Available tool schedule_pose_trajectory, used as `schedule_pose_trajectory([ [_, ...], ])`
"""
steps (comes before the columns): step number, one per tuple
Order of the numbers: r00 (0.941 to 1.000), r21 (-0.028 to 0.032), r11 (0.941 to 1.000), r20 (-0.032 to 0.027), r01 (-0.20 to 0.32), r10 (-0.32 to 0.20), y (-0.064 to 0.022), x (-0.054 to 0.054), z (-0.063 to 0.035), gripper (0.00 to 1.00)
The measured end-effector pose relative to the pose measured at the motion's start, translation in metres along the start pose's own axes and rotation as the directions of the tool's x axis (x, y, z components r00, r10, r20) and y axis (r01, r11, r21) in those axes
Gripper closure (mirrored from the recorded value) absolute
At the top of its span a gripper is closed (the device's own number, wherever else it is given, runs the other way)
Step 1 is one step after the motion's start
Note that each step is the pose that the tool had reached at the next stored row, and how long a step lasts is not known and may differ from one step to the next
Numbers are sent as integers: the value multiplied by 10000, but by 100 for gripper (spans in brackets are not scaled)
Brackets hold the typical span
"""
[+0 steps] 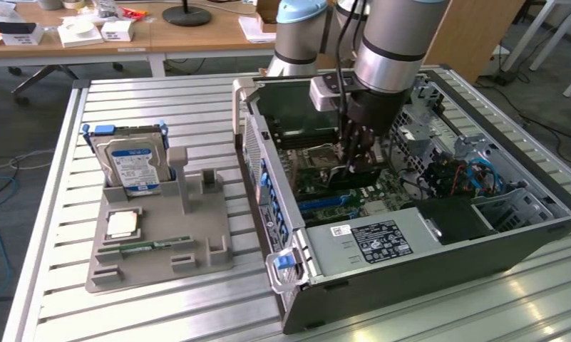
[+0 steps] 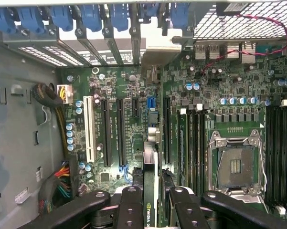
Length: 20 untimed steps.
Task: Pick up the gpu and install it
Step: 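Insert the gpu into the slot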
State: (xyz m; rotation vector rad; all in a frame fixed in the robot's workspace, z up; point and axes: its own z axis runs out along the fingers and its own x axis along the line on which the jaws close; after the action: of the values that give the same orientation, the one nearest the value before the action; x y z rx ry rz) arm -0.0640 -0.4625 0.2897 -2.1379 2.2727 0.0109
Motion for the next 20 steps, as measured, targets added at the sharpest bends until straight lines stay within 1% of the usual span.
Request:
schedule_pose_trajectory([
  [4,10000,1,10000,1,0,0,23,1,0,75],
  [12,10000,0,10000,1,0,0,26,13,0,75],
  [20,10000,1,10000,1,1,-1,72,16,-1,75],
])
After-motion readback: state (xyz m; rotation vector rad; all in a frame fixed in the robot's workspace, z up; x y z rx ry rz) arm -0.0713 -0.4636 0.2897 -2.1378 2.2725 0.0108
